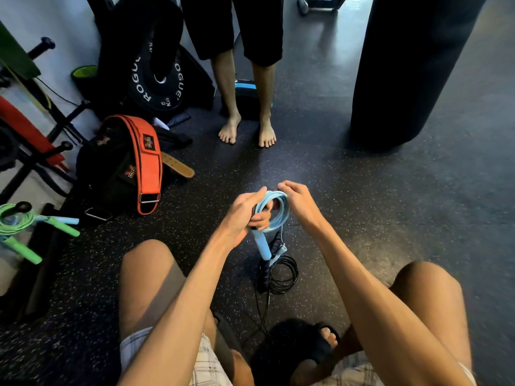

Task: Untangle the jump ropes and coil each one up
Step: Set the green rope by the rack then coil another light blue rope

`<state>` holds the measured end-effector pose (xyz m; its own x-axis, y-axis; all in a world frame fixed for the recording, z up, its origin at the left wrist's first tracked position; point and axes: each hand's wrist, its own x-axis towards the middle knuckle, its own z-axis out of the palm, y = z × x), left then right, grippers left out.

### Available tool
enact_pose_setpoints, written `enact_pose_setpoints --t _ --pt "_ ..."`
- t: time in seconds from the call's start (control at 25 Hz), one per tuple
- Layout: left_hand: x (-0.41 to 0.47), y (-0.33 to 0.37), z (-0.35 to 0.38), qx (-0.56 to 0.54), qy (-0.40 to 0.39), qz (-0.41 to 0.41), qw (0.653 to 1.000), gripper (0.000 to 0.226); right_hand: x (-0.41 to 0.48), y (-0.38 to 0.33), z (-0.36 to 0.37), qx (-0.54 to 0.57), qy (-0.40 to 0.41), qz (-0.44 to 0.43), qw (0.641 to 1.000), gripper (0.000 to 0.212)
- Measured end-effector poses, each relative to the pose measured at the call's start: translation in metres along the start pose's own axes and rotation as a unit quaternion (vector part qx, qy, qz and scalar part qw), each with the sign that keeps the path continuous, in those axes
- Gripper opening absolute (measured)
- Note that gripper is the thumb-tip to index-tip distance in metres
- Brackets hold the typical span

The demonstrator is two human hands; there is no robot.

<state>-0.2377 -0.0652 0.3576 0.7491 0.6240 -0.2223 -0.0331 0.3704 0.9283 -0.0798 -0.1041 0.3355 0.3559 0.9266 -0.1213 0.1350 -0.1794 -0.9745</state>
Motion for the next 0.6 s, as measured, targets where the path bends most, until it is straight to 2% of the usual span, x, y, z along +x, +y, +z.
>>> enact_pose_setpoints --t 0.12,0.2,0.32,0.44,0.48,0.6 --pt "0.003 0.009 -0.006 -0.007 0.049 0.034 0.998 0.037 -0.005 0.03 0.0 -0.021 -0.056 0.079 0.995 0.03" --pt "0.004 0.023 -0.007 -0.035 0.071 0.06 0.995 0.037 -0.012 0.058 0.001 -0.111 -0.115 0.093 0.983 0.027" --pt "0.006 0.044 -0.011 -0.069 0.085 0.099 0.989 0.036 -0.025 0.097 0.004 -0.241 -0.196 0.101 0.945 0.015" --pt "0.007 0.049 -0.023 -0.076 0.096 0.114 0.986 0.036 -0.032 0.112 0.009 -0.234 -0.171 0.097 0.952 0.012" --pt "0.006 0.048 -0.026 -0.064 0.104 0.11 0.986 0.036 -0.031 0.11 0.012 -0.225 -0.149 0.088 0.959 0.018" --pt "0.001 0.045 -0.029 -0.016 0.108 0.089 0.99 0.039 -0.025 0.091 0.021 -0.168 -0.104 0.062 0.978 0.055"
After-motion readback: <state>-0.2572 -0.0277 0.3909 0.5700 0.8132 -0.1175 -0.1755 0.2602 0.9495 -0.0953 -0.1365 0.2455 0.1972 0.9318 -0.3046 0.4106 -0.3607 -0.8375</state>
